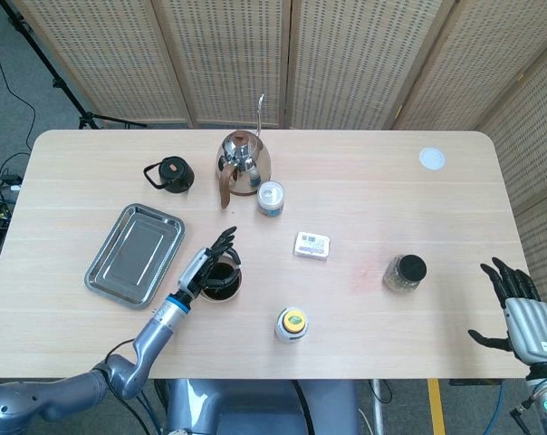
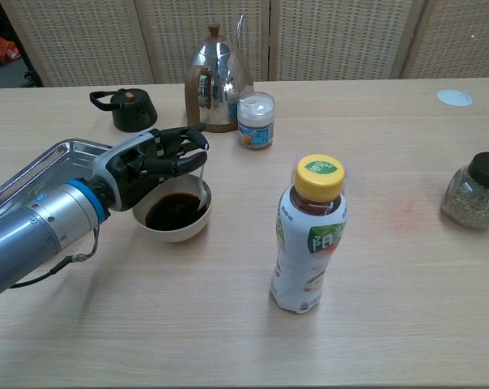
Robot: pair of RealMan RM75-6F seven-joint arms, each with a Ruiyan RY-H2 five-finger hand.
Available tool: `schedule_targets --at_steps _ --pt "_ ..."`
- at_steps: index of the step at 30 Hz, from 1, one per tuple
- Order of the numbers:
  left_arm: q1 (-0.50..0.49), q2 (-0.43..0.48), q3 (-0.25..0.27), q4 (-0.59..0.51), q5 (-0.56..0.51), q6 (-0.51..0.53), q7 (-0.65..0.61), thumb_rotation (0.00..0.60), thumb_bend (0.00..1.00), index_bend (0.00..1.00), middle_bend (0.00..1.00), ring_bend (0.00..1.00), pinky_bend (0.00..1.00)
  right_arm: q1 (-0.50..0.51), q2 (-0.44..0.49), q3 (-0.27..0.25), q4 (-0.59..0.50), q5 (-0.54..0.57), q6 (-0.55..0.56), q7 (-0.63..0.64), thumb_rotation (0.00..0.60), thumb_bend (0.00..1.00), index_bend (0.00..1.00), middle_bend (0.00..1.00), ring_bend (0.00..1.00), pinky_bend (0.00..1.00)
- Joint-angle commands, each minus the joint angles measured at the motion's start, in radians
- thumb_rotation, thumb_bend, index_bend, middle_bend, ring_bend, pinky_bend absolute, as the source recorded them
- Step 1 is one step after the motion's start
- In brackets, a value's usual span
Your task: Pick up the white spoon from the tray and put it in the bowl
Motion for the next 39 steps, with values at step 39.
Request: schedule_targets --at_steps 39 --pt "0.072 0.04 0.056 -0.024 0.029 0.091 -0.097 0.6 0.45 0.67 0.0 0.0 0.0 0.001 -0.001 -0.007 -0.005 -0.011 -0.002 0.0 0.6 0.0 0.04 0.0 0.0 0.0"
